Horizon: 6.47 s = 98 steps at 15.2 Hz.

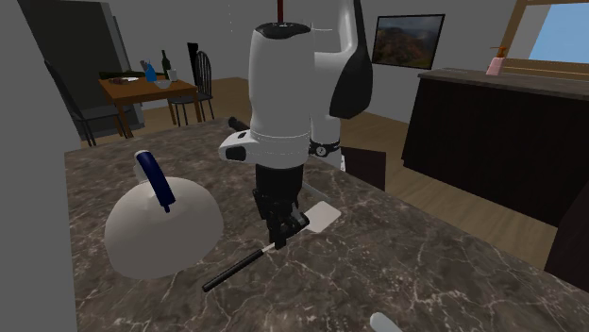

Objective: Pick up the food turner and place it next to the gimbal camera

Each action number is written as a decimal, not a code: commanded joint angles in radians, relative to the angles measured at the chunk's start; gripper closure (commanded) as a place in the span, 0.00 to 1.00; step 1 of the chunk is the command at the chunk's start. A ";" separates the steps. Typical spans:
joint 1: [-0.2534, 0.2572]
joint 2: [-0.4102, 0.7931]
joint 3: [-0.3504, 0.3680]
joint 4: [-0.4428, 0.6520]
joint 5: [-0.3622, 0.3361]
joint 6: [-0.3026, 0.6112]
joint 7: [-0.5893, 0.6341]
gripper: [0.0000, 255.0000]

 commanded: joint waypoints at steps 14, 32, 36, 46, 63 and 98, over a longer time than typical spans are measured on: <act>-0.003 -0.081 0.005 0.068 0.024 -0.147 -0.021 1.00; -0.086 -0.304 -0.078 -0.070 0.067 -0.224 -0.211 1.00; -0.125 -0.375 -0.132 -0.149 0.068 -0.215 -0.304 1.00; -0.229 -0.495 -0.286 -0.267 0.035 -0.210 -0.540 1.00; -0.396 -0.456 -0.588 -0.203 -0.013 -0.218 -0.981 1.00; -0.442 -0.192 -0.742 -0.216 0.139 0.031 -1.275 0.00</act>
